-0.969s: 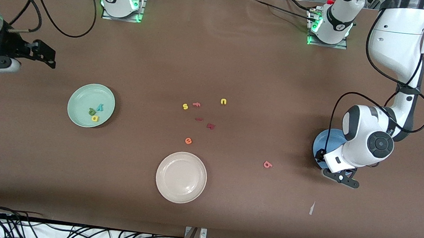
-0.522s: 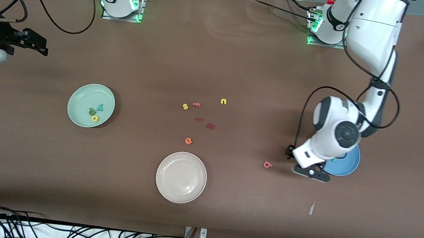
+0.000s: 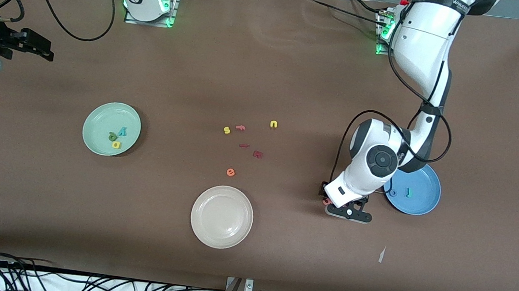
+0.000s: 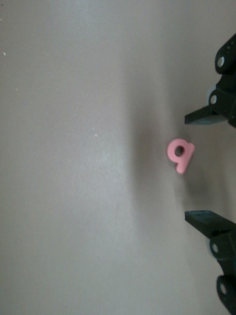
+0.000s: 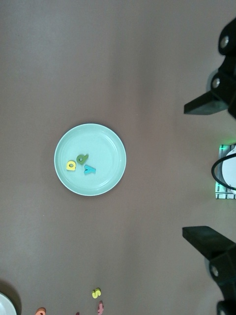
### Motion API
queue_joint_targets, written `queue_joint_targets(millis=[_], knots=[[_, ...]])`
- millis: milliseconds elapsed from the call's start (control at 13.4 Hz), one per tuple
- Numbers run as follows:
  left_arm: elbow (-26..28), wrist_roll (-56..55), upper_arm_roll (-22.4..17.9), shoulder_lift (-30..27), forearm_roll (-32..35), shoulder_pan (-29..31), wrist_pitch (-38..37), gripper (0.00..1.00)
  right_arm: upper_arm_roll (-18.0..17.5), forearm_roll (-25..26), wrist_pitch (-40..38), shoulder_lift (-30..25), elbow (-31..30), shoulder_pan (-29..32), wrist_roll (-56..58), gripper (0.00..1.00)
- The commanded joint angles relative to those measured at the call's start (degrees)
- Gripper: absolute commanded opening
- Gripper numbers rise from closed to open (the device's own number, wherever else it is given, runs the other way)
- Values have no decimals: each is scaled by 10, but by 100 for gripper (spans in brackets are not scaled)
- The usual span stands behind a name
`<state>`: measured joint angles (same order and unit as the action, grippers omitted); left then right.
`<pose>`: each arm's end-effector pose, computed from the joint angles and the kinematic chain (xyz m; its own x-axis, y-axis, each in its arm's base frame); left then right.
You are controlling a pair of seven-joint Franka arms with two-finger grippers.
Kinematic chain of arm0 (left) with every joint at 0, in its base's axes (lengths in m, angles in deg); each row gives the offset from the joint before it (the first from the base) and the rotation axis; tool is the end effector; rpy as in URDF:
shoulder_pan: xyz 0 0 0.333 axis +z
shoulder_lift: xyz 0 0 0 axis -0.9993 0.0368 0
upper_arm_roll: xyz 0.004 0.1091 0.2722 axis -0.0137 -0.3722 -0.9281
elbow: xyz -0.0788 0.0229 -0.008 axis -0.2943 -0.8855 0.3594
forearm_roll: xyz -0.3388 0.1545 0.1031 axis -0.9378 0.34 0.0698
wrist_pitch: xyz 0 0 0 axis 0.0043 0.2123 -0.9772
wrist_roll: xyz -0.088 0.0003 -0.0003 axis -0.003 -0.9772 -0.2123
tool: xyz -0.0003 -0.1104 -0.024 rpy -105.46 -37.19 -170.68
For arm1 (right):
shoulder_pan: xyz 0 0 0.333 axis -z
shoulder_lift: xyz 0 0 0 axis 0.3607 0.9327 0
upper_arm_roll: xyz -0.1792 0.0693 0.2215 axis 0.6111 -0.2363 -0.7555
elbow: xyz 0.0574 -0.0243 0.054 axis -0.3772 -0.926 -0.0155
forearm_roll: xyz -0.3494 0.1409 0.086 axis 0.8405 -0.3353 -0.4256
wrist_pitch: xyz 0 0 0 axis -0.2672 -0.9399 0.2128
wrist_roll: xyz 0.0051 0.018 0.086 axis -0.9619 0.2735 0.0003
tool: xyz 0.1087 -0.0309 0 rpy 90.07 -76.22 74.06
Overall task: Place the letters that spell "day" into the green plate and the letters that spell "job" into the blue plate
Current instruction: 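Reach the left gripper to the pink b letter and grasp it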
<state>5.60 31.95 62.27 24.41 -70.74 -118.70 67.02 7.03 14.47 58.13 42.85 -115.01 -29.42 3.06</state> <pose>0.6616 -0.2471 0.1930 0.9871 -0.1148 0.1115 -0.1192 -0.9923 0.0336 0.5425 0.0004 0.5604 0.9845 0.0772 -0.1577 0.0766 -0.9970 -0.0097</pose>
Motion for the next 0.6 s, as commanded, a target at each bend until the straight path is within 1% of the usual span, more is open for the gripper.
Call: queue_joint_targets(millis=[0,298,373,447,522], knots=[[-22,-13,-10,31,-17,-15,15,79,-6,-2,-10,3,8,0,-2,100],[-17,-19,-10,39,-12,-22,20,79,-4,-2,-8,3,8,1,-5,100],[-17,-18,-10,40,-11,-22,20,77,-3,-3,-7,3,9,2,-5,100],[-17,-15,-10,41,-11,-22,21,72,-4,-1,-6,3,9,1,-5,100],[-17,-13,-10,44,-10,-22,21,70,-4,-1,-4,3,8,1,-6,100]])
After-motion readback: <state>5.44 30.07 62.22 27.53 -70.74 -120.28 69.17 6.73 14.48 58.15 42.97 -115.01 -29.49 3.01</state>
